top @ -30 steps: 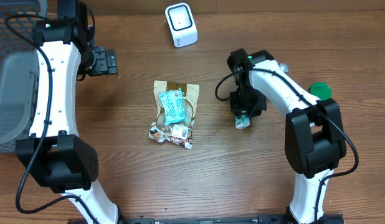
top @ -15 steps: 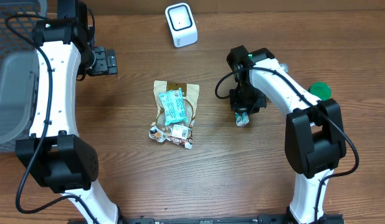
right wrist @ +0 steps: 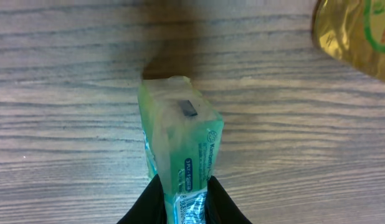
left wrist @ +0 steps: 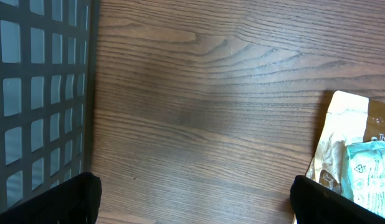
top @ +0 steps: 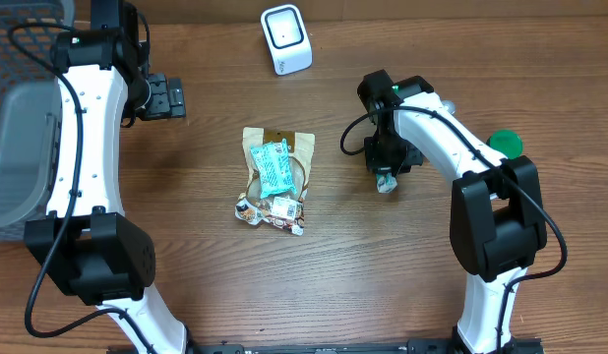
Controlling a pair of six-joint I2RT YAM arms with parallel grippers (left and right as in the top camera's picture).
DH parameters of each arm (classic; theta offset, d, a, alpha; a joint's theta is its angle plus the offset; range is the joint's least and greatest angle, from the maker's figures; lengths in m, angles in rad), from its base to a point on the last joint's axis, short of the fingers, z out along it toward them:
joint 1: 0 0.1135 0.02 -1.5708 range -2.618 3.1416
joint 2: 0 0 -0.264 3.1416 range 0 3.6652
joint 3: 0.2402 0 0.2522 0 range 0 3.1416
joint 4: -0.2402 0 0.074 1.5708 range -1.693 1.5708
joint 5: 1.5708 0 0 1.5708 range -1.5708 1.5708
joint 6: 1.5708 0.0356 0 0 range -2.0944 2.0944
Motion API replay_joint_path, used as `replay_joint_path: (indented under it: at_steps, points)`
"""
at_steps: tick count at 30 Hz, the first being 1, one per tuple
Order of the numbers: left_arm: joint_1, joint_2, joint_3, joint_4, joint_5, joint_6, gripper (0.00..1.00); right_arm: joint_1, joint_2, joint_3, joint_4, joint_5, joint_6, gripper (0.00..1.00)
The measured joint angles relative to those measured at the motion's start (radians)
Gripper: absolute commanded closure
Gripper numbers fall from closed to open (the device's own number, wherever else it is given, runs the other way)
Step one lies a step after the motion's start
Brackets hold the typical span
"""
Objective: Scan the item barcode
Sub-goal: 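Grasp the small green-and-white box and lift it with the right gripper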
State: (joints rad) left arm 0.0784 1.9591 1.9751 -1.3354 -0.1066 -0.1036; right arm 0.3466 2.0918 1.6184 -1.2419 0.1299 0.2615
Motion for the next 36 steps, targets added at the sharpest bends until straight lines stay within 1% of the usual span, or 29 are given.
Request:
replay_joint_path:
  at_steps: [10, 15, 16, 20, 23, 26, 31, 36]
  points:
    - [0.000, 0.000, 0.000, 0.000, 0.000, 0.000, 0.00, 0.000, 0.000, 0.000, 0.006, 0.043, 0.000, 0.83]
    - [0.000, 0.000, 0.000, 0.000, 0.000, 0.000, 0.00, 0.001, 0.000, 0.000, -0.008, 0.027, 0.000, 0.82]
    - [0.000, 0.000, 0.000, 0.000, 0.000, 0.000, 0.00, 0.001, 0.000, 0.000, -0.008, 0.024, 0.000, 0.80]
    - [0.000, 0.000, 0.000, 0.000, 0.000, 0.000, 0.00, 0.008, 0.000, 0.000, -0.008, 0.011, 0.001, 0.76]
    - [0.000, 0.000, 0.000, 0.000, 0.000, 0.000, 0.00, 0.018, 0.000, 0.000, -0.007, 0.006, 0.003, 0.69]
    - [0.000, 0.000, 0.000, 0.000, 0.000, 0.000, 0.00, 0.023, 0.000, 0.000, -0.007, 0.004, 0.002, 0.67]
    - [0.000, 0.000, 0.000, 0.000, 0.000, 0.000, 0.01, 0.023, 0.000, 0.000, -0.007, -0.005, 0.002, 0.59]
    - [0.000, 0.000, 0.000, 0.000, 0.000, 0.000, 0.01, 0.024, 0.000, 0.000, -0.005, -0.065, 0.001, 0.58]
